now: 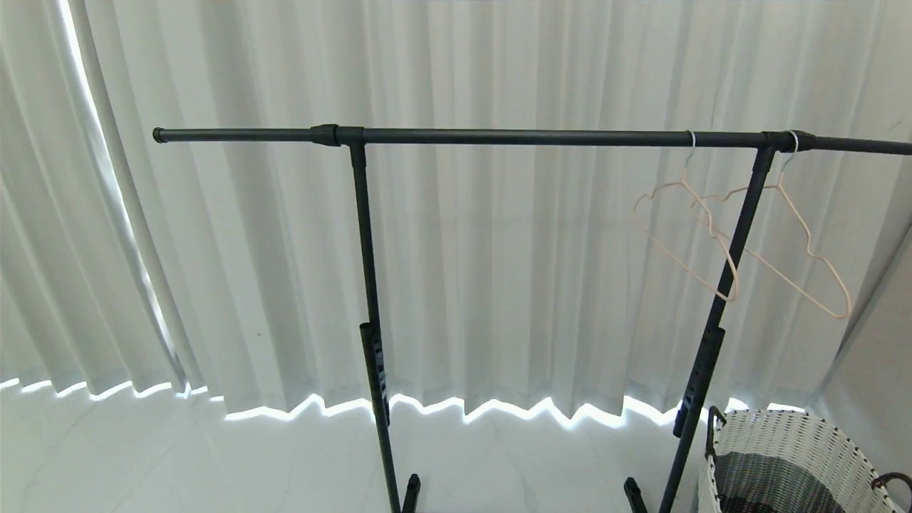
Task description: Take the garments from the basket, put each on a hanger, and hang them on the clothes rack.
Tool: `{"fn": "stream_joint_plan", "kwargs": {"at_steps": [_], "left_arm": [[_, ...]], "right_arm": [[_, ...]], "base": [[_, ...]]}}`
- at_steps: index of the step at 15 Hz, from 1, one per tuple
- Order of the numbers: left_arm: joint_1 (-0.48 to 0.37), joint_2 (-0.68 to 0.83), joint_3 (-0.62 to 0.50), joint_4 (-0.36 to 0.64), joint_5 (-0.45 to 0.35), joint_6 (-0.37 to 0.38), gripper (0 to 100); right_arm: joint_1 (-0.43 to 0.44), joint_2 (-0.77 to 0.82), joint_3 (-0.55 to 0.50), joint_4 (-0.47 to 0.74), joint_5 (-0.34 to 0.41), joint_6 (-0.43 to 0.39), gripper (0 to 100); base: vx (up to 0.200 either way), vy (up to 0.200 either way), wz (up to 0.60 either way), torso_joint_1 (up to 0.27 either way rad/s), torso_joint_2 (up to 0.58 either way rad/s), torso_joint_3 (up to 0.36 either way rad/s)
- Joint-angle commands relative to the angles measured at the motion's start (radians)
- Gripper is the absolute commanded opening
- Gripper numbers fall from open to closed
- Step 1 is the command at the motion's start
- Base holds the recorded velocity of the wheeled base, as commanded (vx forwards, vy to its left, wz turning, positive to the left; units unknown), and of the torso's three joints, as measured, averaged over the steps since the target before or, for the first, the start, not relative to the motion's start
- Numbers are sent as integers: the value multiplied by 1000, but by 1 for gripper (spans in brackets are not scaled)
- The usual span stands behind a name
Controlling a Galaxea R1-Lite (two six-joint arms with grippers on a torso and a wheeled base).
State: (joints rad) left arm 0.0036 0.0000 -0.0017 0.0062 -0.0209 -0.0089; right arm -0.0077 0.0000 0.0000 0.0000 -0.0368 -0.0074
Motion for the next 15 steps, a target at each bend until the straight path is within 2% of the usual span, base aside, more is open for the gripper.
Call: {"fn": "stream_joint_plan", "kwargs": {"at_steps": [1, 10, 15], "left_arm": [[1, 0, 0, 0, 1, 0, 100], [1, 2, 0, 0, -2, 18, 100], [1, 2, 0, 0, -2, 26, 100]], "right_arm": [[0, 0, 0, 0, 0, 0, 100], [0, 0, 0, 0, 0, 0, 100], [0, 0, 0, 0, 0, -5, 100]], "base": [[0, 0, 0, -193, 471, 295], [0, 0, 0, -174, 465, 296], [0, 0, 0, -39, 155, 109]]}}
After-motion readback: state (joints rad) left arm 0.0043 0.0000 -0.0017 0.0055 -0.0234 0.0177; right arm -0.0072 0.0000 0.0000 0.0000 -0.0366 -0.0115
